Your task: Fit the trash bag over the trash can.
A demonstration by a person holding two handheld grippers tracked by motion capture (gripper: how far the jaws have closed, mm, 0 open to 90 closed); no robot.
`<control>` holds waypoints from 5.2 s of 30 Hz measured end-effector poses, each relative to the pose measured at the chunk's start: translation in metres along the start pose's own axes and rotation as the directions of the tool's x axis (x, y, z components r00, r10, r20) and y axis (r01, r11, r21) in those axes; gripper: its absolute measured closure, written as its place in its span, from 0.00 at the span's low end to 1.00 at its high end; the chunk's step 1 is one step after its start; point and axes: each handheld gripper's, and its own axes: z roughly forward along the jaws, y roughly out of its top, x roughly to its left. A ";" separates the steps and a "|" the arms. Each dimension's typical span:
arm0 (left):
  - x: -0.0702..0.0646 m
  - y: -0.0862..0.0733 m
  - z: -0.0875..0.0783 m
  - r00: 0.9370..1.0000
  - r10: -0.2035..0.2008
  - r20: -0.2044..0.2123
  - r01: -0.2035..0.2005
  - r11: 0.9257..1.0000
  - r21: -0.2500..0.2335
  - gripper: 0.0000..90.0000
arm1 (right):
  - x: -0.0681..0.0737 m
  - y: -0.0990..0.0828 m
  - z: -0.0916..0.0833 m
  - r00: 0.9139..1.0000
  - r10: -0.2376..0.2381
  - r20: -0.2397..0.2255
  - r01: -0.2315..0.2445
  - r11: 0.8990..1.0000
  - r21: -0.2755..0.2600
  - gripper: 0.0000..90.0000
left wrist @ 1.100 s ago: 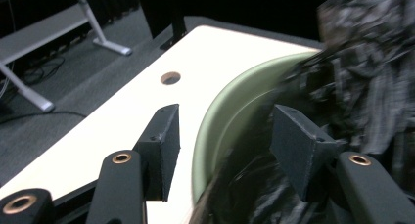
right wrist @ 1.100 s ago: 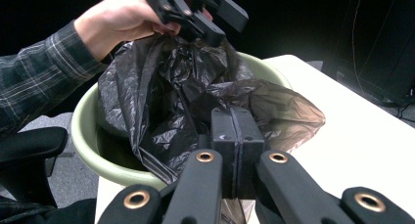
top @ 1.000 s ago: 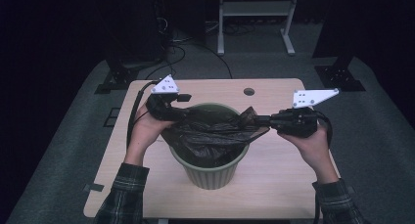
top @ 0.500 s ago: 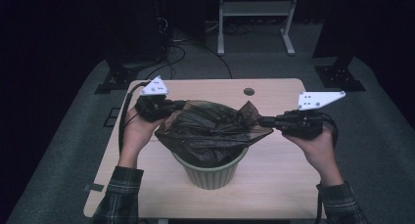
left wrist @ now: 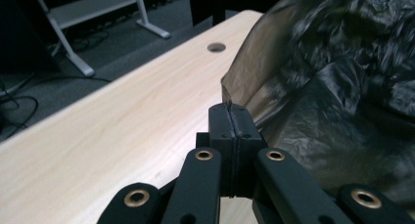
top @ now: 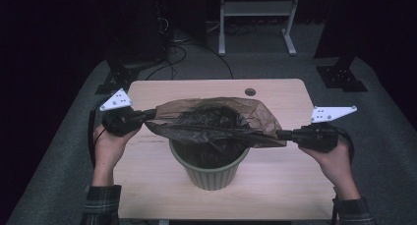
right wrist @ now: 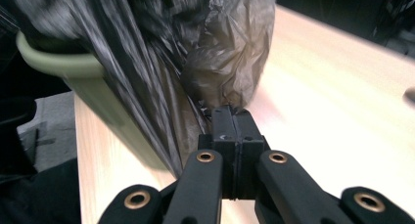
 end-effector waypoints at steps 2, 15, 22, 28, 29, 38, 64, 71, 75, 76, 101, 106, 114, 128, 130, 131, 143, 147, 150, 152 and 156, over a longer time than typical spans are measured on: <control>0.000 -0.006 0.003 1.000 -0.006 0.006 0.005 1.000 0.006 1.00 | -0.003 -0.009 0.005 1.000 0.015 -0.003 -0.015 1.000 0.022 1.00; -0.004 0.002 0.007 1.000 0.008 0.020 -0.008 1.000 -0.022 1.00 | 0.000 0.033 -0.021 0.999 -0.029 0.037 0.034 0.986 -0.162 0.65; -0.004 0.006 0.009 1.000 0.015 0.023 -0.015 1.000 -0.025 1.00 | -0.006 0.062 0.011 0.999 -0.037 0.036 0.042 0.988 -0.150 0.75; -0.001 0.006 0.017 1.000 0.015 0.012 -0.015 1.000 -0.018 1.00 | -0.017 0.059 0.030 0.996 -0.025 0.088 0.035 0.993 -0.115 1.00; 0.000 0.006 0.018 1.000 0.014 0.010 -0.014 1.000 -0.015 1.00 | -0.021 0.056 0.032 0.995 -0.015 0.101 0.027 0.993 -0.116 1.00; 0.005 0.001 0.051 1.000 0.007 -0.025 -0.006 0.998 0.058 1.00 | -0.040 0.035 0.053 0.980 0.028 0.196 -0.019 0.999 -0.043 1.00; 0.006 -0.027 0.058 1.000 -0.010 -0.029 0.014 0.989 0.146 1.00 | -0.042 -0.009 0.028 0.970 0.081 0.228 -0.068 0.996 -0.063 0.78; 0.006 -0.026 0.056 0.999 -0.008 -0.031 0.013 0.990 0.141 1.00 | -0.031 0.013 -0.008 0.986 0.072 0.149 -0.043 0.981 -0.189 0.69; 0.006 -0.025 0.055 0.999 -0.008 -0.033 0.012 0.990 0.141 1.00 | -0.018 0.029 -0.002 0.999 0.018 0.040 -0.010 0.979 -0.203 0.64; 0.006 -0.025 0.055 0.999 -0.007 -0.032 0.012 0.990 0.142 1.00 | -0.015 0.033 0.001 1.000 0.008 0.016 -0.004 0.978 -0.210 0.63; -0.009 -0.028 0.041 1.000 0.026 -0.017 -0.024 0.989 0.145 1.00 | 0.067 0.015 0.030 0.954 -0.150 -0.259 0.119 0.984 -0.129 1.00; -0.008 -0.029 0.039 0.999 0.026 -0.019 -0.023 0.989 0.143 1.00 | 0.084 -0.005 0.038 0.938 -0.152 -0.310 0.132 0.988 -0.085 1.00; -0.007 -0.030 0.039 0.999 0.022 -0.024 -0.018 0.988 0.150 1.00 | 0.104 -0.024 0.071 0.913 -0.137 -0.385 0.153 0.988 0.010 1.00; -0.004 -0.032 0.047 0.999 0.026 -0.042 -0.018 0.983 0.181 1.00 | 0.117 -0.042 0.114 0.896 -0.116 -0.430 0.165 0.983 0.079 1.00; -0.002 -0.034 0.047 0.999 0.018 -0.045 -0.010 0.984 0.178 1.00 | 0.120 -0.042 0.120 0.895 -0.118 -0.430 0.171 0.981 0.086 1.00; -0.001 -0.035 0.047 0.999 0.021 -0.048 -0.012 0.983 0.183 1.00 | 0.120 -0.042 0.123 0.895 -0.124 -0.429 0.179 0.980 0.091 1.00; 0.000 -0.041 0.056 0.998 0.012 -0.066 0.001 0.980 0.201 1.00 | 0.107 -0.058 0.123 0.935 -0.086 -0.345 0.157 0.970 0.184 1.00; 0.001 -0.040 0.054 0.998 0.016 -0.069 -0.002 0.980 0.201 1.00 | 0.101 -0.056 0.101 0.951 -0.108 -0.289 0.148 0.981 0.123 0.76; 0.002 -0.040 0.052 0.997 0.011 -0.074 0.004 0.980 0.197 1.00 | 0.092 -0.046 0.071 0.971 -0.102 -0.215 0.107 0.994 0.012 0.64; 0.003 -0.040 0.052 0.997 0.010 -0.071 0.004 0.981 0.193 1.00 | 0.086 -0.039 0.058 0.982 -0.092 -0.167 0.087 0.996 -0.034 0.55; 0.002 -0.038 0.052 0.998 0.014 -0.068 -0.001 0.982 0.191 1.00 | 0.073 -0.024 0.042 0.995 -0.079 -0.053 0.074 0.993 -0.088 0.42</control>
